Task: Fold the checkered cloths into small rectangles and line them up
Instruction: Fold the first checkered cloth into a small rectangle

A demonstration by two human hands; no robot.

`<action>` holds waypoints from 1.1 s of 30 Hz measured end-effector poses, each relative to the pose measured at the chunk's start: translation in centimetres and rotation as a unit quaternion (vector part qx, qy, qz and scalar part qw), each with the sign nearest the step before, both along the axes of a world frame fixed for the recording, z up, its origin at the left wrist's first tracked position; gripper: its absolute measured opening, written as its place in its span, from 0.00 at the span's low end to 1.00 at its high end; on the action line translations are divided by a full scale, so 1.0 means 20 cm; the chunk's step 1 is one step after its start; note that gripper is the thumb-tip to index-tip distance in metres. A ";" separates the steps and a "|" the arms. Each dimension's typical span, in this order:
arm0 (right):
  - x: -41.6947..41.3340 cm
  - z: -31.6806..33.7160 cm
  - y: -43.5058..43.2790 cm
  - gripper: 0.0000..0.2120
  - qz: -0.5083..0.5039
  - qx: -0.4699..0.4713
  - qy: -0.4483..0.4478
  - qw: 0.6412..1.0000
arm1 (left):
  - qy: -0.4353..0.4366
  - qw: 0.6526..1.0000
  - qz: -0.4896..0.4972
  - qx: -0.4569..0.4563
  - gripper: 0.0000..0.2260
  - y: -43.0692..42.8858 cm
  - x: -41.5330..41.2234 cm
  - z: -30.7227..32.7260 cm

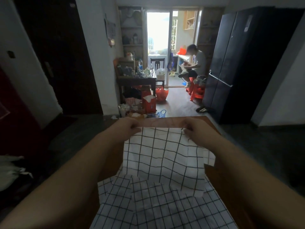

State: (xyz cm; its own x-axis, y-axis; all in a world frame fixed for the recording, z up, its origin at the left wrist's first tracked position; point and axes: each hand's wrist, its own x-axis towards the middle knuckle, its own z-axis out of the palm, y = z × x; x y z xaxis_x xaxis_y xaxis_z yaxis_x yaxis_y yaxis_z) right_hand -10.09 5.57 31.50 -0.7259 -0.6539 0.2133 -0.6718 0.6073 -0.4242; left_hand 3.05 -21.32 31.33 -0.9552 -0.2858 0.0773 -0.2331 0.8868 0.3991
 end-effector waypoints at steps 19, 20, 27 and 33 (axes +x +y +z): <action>0.00 -0.14 0.01 0.15 -0.011 -0.040 -0.125 0.991 | 0.192 0.946 0.122 0.232 0.04 -0.11 0.02 0.01; 0.00 -0.14 0.02 0.12 -0.022 -0.048 -0.124 0.991 | 0.194 0.946 0.126 0.229 0.04 -0.11 0.02 0.01; -0.04 -0.13 0.04 0.07 -0.063 -0.128 -0.047 0.989 | 0.209 0.932 0.140 0.259 0.06 -0.10 0.06 0.03; 0.02 -0.11 0.05 0.06 -0.063 -0.275 -0.192 0.940 | 0.220 0.914 0.188 0.284 0.04 -0.08 0.07 0.02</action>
